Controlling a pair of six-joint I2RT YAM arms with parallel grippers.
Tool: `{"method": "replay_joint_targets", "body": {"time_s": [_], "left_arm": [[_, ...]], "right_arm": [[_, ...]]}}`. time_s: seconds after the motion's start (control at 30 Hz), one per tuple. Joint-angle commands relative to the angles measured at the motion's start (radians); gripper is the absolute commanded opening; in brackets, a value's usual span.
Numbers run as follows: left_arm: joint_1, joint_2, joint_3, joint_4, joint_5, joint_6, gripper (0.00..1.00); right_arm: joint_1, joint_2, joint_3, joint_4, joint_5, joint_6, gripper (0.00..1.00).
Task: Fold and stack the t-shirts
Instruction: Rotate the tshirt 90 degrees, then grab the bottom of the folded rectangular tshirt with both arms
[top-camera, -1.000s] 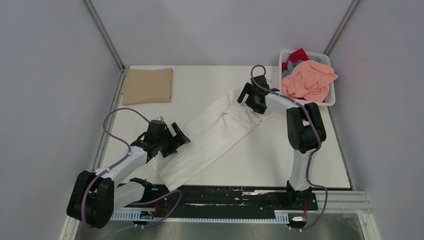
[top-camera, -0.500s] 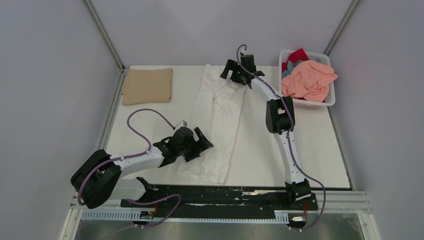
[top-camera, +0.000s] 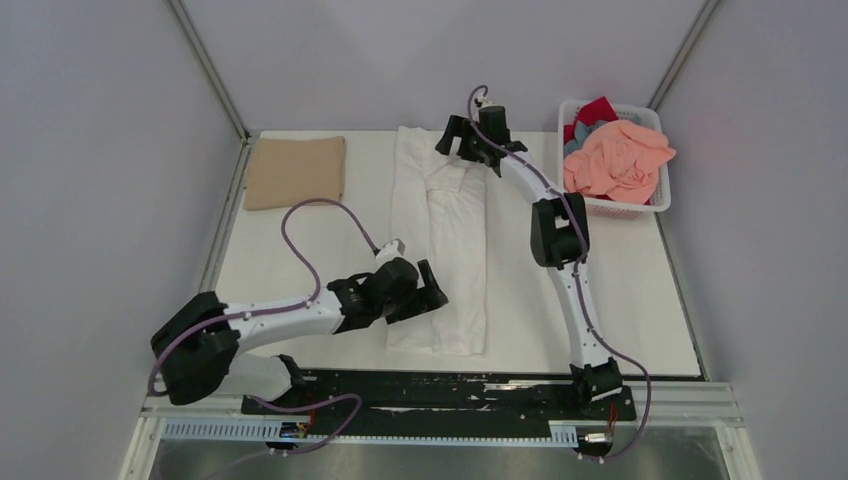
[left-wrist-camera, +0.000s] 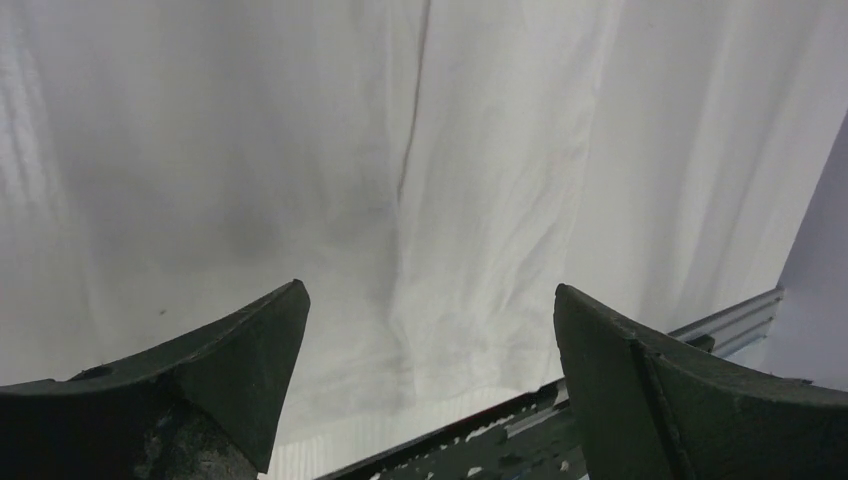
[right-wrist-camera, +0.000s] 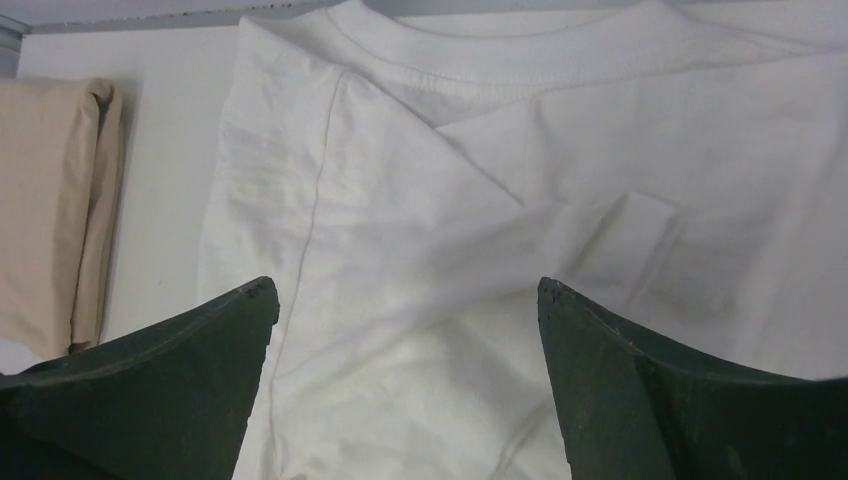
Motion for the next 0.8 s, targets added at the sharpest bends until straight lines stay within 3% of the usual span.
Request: {"method": "replay_joint_targets", "body": {"time_s": [0.0, 0.13, 0.33, 0.5, 0.63, 0.77], "left_arm": [[-0.052, -0.256, 0.04, -0.231, -0.201, 0.174, 1.0], [-0.054, -0.384, 0.015, -0.384, -0.229, 0.25, 1.0], [-0.054, -0.363, 0.005, -0.543, -0.184, 0.284, 1.0], [-0.054, -0.345, -0.071, -0.424, -0.114, 0.301, 1.0], [-0.053, -0.303, -0.09, -0.372, -0.107, 0.299, 1.0], [-0.054, -0.237, -0.089, -0.341, -0.078, 0.306, 0.9]], "right_arm": [[0.011, -0.377, -0.142, -0.075, 0.105, -0.144, 1.0], [0.028, -0.67, -0.439, -0.224, 0.261, -0.151, 1.0], [0.12, -1.155, -1.08, -0.277, 0.352, -0.022, 1.0], [0.233, -1.475, -1.454, -0.269, 0.338, 0.101, 1.0], [0.304, -1.63, -1.651, -0.3, 0.269, 0.173, 1.0], [0.361, -1.743, -1.797, -0.309, 0.153, 0.271, 0.96]]}}
